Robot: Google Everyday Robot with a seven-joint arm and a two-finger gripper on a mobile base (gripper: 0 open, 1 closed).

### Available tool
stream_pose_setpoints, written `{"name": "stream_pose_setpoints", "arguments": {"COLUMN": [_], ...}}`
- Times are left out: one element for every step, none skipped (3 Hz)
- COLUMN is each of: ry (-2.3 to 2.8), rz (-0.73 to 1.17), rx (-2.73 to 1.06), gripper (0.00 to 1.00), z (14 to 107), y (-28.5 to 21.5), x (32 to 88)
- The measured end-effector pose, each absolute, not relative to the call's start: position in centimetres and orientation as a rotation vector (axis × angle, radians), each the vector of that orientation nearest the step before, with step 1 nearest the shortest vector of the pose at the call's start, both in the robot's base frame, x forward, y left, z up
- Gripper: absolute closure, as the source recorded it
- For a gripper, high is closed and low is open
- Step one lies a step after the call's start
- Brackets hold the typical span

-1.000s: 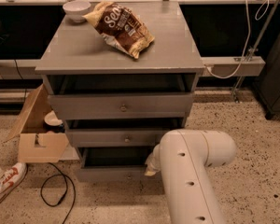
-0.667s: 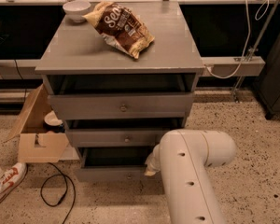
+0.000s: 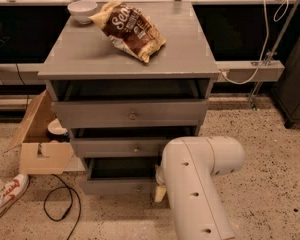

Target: Open bottom drawer

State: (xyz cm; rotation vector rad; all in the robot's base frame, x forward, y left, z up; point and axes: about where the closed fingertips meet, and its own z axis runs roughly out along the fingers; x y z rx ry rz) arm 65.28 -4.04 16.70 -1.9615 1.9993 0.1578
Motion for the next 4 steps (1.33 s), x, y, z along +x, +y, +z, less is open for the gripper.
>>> {"name": "stream_pose_setpoints", "arguments": {"ry": [2.037, 2.108, 2.145, 2.14], "rz": [0.161, 0.192, 0.268, 0.313], "rx": [-2.009, -2.042, -2.09, -2.1], "gripper": [0.0, 0.12, 0.36, 0.59], "z": [16.1, 15.0, 14.7, 15.1], "y": [-4.1, -4.7, -4.8, -4.8], "x": [64.1, 62.5, 59.8, 58.2]}}
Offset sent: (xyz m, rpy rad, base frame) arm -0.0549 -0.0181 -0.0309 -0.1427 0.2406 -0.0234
